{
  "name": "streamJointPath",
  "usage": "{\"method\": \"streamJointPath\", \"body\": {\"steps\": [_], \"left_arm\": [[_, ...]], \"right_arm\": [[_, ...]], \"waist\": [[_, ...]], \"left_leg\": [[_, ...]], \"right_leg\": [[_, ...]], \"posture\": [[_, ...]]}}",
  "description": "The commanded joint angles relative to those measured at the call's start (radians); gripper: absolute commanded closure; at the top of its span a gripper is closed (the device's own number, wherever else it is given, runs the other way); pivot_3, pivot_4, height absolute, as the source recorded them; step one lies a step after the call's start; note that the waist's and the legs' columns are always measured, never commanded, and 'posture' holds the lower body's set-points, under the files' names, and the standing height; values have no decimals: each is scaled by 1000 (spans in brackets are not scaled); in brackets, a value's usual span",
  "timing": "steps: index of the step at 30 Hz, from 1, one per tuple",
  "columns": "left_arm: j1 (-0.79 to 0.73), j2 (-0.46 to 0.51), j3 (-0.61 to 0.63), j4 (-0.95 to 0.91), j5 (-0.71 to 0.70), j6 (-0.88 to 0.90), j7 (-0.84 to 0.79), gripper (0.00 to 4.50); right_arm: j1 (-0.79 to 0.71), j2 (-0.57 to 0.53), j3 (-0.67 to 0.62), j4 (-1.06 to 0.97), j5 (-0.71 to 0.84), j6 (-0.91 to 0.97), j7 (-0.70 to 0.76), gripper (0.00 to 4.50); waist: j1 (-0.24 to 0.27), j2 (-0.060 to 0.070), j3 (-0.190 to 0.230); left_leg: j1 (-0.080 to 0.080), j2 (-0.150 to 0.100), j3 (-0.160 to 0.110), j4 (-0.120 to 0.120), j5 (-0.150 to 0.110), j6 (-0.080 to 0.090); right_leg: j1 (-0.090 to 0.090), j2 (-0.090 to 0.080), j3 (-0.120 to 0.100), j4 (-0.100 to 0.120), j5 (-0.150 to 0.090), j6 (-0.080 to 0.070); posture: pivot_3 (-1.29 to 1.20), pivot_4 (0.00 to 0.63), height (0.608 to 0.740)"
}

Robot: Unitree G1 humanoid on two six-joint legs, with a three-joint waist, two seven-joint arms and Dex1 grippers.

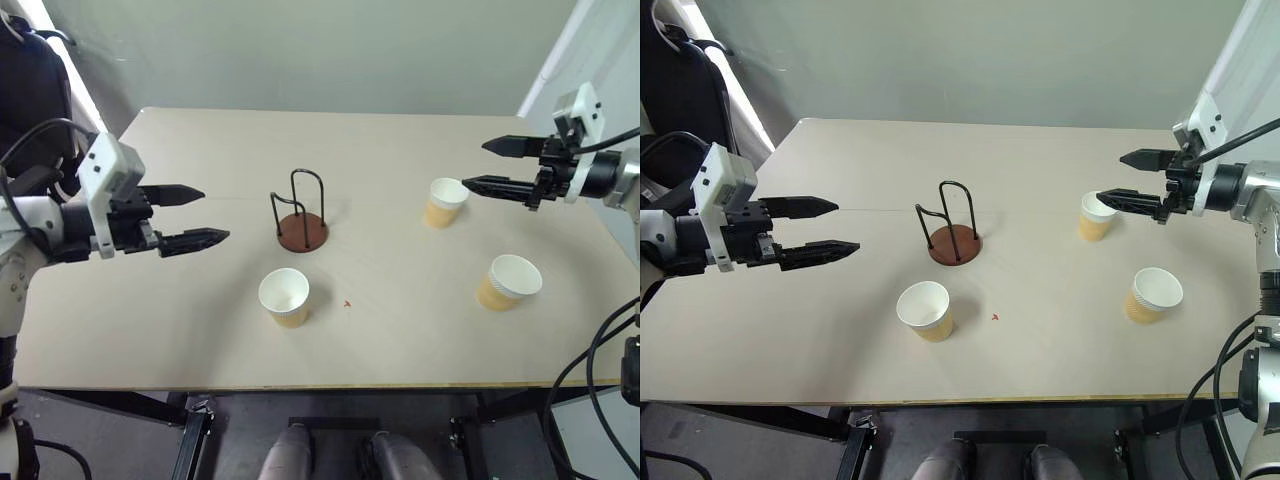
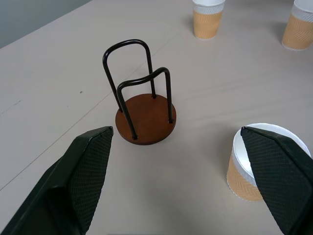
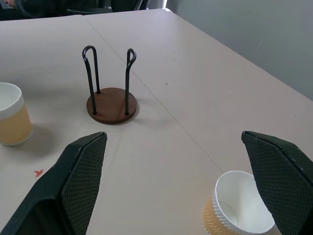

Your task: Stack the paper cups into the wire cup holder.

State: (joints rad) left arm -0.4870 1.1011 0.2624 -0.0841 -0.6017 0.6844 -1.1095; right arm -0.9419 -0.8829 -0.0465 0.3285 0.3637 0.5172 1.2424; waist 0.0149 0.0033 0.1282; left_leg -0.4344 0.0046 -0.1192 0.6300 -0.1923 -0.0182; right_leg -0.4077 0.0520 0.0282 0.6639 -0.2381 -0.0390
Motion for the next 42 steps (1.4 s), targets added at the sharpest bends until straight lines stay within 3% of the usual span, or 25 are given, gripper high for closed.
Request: {"method": "streamJointPath", "body": {"steps": [1,9,12,16,19,28,33,42], "left_arm": [[-6,13,38,-30,-6,-14,-1,0],[-3,16,52,-38,-17,-4,-1,0],[3,11,49,-39,-14,-8,0,0],[-3,6,43,-36,-14,-8,0,0],[-9,1,37,-39,-13,-6,4,0],[13,5,43,-45,-9,-3,3,0],[51,24,54,-49,3,-8,-5,0],[84,42,90,-52,-7,-5,-6,0]], "right_arm": [[-30,-15,-8,-11,0,-2,11,31],[-72,-9,1,2,6,18,32,31],[-108,40,7,-34,32,51,18,31],[-164,260,72,-200,31,194,-198,31],[-176,362,133,-293,-14,281,-316,31],[-175,538,192,-330,-30,525,-550,31],[-146,628,233,-289,-71,528,-643,31],[-127,678,248,-244,-103,487,-693,31]], "waist": [[0,0,0],[0,0,0],[-2,0,0],[-19,0,0],[-24,0,0],[0,-1,0],[-3,-1,0],[-2,-1,0]], "left_leg": [[0,0,0,0,0,0],[0,0,0,0,0,0],[0,0,0,0,0,0],[3,0,0,-1,0,0],[5,1,-1,-2,0,0],[-4,0,-3,1,0,-1],[-2,0,-3,0,-1,-3],[-4,0,-4,0,-2,-5]], "right_leg": [[0,0,0,0,0,0],[0,0,0,0,0,0],[0,0,0,0,0,0],[0,0,0,1,0,-1],[0,1,1,1,1,-2],[-5,1,-1,-1,0,-2],[-6,1,-1,3,0,-4],[-9,1,-1,3,0,-5]], "posture": [[0,150,740],[0,150,740],[0,150,740],[0,150,740],[0,150,740],[0,150,740],[0,150,740],[0,150,740]]}}
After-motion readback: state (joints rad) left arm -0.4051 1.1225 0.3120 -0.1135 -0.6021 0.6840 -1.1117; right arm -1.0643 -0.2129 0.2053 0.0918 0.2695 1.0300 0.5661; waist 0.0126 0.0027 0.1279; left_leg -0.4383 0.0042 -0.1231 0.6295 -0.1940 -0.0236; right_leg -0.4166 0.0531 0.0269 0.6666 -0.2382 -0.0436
